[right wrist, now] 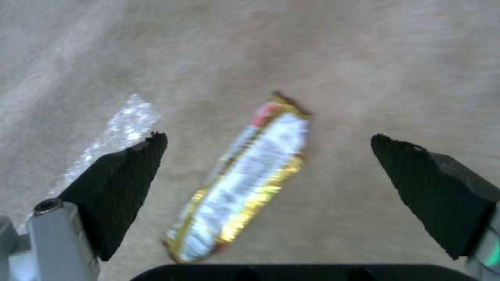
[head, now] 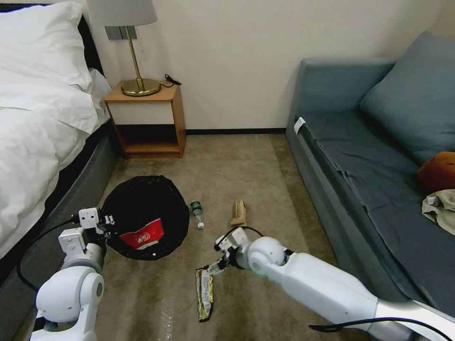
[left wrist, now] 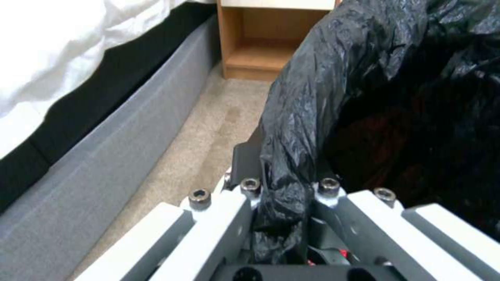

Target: Pick up the trash bin, then pick up the garbage on the floor and place it into the trash bin.

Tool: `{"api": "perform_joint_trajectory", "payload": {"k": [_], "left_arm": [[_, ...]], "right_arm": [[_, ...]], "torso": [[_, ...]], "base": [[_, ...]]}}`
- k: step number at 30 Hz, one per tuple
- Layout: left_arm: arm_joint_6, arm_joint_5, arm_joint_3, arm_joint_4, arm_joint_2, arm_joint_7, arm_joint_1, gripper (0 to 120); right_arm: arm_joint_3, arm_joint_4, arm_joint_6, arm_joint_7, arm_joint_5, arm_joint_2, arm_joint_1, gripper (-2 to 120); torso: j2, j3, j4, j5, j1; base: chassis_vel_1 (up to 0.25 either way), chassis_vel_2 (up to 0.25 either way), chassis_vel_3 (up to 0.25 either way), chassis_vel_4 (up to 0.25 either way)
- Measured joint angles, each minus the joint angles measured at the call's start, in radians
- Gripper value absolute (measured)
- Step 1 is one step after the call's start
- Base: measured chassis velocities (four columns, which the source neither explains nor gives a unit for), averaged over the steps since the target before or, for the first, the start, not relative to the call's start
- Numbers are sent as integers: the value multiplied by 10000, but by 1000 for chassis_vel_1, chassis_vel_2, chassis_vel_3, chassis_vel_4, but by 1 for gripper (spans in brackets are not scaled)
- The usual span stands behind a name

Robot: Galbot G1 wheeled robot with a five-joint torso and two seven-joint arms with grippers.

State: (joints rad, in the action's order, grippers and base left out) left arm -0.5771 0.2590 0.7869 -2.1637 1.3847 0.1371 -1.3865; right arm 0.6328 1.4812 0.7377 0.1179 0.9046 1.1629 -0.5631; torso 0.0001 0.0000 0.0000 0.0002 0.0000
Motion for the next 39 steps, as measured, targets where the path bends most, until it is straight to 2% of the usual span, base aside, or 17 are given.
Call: {"api": "perform_joint_trajectory", "payload": {"k": [2, 8, 23, 39], "left_arm": [[6, -3, 57, -216, 72, 8, -132, 4], [82, -7, 120, -555, 173, 7, -441, 4], [131, -156, -96, -848, 299, 35, -610, 4], [154, -150, -198, -626, 245, 36, -486, 4]], "right_arm": [[244, -405, -6, -45, -179, 463, -18, 100], [472, -996, -13, -118, -600, 949, -65, 100], [504, -2078, -344, -296, -1608, 1313, -471, 100], [553, -2892, -724, -519, -2241, 1512, -707, 100]], "torso": [[0, 0, 1, -3, 0], [-1, -1, 1, -2, 0], [-1, -1, 0, -2, -1], [-1, 0, -1, -2, -1]], "base": [[0, 0, 0, 0], [0, 0, 0, 0], [0, 0, 0, 0], [0, 0, 0, 0]]}}
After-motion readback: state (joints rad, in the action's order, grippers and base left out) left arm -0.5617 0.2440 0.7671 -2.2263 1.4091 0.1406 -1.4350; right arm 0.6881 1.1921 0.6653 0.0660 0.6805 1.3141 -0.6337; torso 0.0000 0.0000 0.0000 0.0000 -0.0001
